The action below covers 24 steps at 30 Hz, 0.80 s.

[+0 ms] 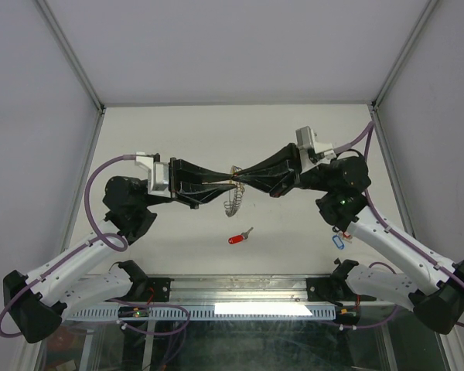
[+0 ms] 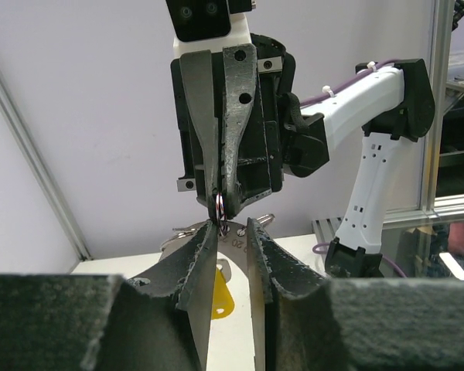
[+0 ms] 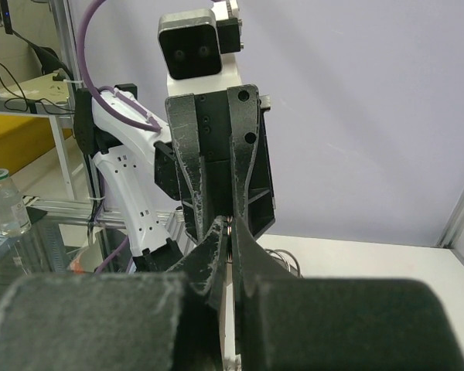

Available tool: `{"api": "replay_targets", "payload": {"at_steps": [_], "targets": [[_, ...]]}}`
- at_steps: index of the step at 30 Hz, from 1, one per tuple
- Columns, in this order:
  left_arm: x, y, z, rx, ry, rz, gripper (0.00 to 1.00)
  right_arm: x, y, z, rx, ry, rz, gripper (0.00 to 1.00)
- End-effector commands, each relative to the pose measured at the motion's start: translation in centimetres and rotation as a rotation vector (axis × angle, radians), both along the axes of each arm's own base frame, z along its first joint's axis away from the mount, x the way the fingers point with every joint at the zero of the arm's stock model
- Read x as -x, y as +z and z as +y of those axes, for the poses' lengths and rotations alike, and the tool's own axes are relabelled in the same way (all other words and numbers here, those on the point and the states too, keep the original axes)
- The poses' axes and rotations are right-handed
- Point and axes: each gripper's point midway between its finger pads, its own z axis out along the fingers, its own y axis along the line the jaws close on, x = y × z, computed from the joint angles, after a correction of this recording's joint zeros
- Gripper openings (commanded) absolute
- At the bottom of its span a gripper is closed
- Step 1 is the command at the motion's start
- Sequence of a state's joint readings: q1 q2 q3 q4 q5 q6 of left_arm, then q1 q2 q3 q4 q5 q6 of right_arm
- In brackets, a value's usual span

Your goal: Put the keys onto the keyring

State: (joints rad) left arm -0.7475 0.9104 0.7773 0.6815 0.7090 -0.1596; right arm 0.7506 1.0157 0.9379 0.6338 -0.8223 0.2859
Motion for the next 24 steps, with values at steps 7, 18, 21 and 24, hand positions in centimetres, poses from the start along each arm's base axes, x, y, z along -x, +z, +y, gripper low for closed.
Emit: {"api": "replay_targets", "payload": {"at_steps": [7,18,21,24], "targets": [[0.4,2.4,0.5,0.079,0.024,-0.059,0.14,0.8,1.3,0.0,-0.057,-0.003,-0.040,0.00],[0.3,2.6,0.8,0.099,0.052,-0.080,0.00,1.4,0.5,0.0,-0.037,0.028,-0.053,0.00],[0.2,2.4,0.9,0.081,0.068,-0.101,0.00,1.6,0.5,-0.2,-0.025,0.022,-0.068,0.00],[-0.1,1.9,0.8,0.032,0.094,-0.117,0.00,1.7,0.7,-0.5,-0.017,0.004,-0.095,0.05]]}}
